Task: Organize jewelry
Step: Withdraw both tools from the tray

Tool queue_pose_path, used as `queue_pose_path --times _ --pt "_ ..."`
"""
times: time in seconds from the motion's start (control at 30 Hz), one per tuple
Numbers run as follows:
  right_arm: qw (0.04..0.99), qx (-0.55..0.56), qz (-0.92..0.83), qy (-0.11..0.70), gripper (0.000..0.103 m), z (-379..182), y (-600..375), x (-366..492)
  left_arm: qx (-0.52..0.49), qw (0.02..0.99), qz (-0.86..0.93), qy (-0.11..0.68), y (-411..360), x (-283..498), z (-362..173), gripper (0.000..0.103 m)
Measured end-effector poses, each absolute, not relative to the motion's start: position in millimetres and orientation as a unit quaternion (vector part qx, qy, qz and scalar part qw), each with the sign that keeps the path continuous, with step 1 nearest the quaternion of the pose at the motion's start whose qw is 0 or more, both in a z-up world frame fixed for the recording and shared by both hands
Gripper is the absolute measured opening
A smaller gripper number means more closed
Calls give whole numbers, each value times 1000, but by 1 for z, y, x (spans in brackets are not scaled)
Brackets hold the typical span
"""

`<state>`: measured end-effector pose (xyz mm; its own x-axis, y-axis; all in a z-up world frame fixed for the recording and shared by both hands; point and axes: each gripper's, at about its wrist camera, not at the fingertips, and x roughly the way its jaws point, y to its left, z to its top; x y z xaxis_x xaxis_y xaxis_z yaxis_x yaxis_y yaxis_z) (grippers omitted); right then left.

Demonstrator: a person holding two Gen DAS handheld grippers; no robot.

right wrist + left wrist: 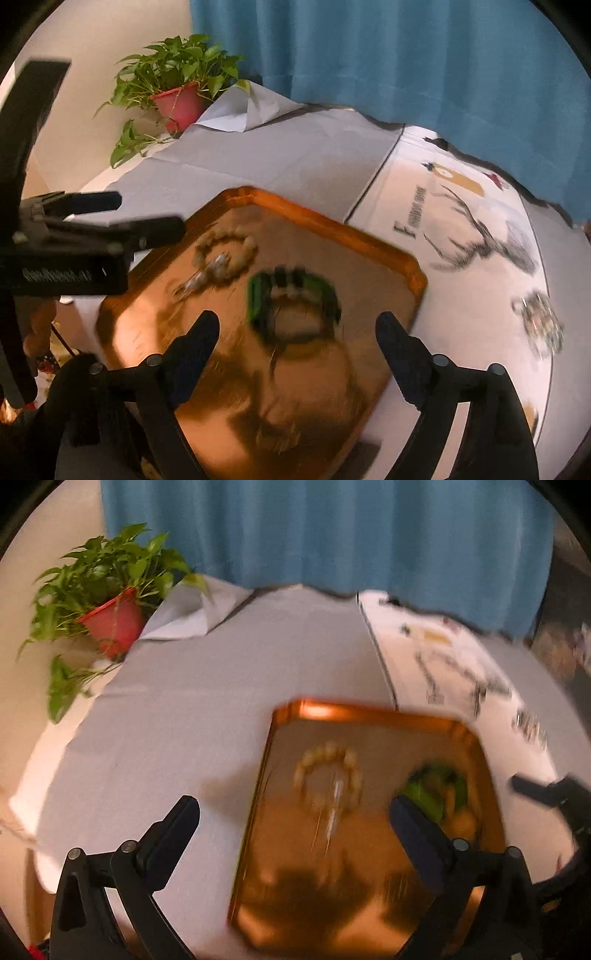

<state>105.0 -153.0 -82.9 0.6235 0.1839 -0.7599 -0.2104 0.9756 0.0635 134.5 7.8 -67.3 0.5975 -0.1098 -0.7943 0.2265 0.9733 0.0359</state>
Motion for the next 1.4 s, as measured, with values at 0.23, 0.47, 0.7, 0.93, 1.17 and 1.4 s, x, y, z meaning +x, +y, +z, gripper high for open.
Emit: queue_pose_path --times 0.23,0.47,0.7,0.93,1.17,1.4 --pt "908 -12 55 414 87 -65 -154 5 22 886 -93 454 23 45 -63 102" --pt "925 37 30 378 87 -32 -157 -72 29 904 -101 414 21 -22 -28 102" --pt "938 17 34 344 87 -7 -144 -114 39 917 -112 380 21 -69 -7 102" --pt "940 4 40 338 87 -1 -133 -136 41 925 -110 362 26 -91 3 102" --pt "942 -2 39 334 87 4 -128 -148 33 928 -111 354 31 -101 9 102" --pt "944 -8 36 329 87 8 -125 -155 31 930 -111 349 32 -107 13 102"
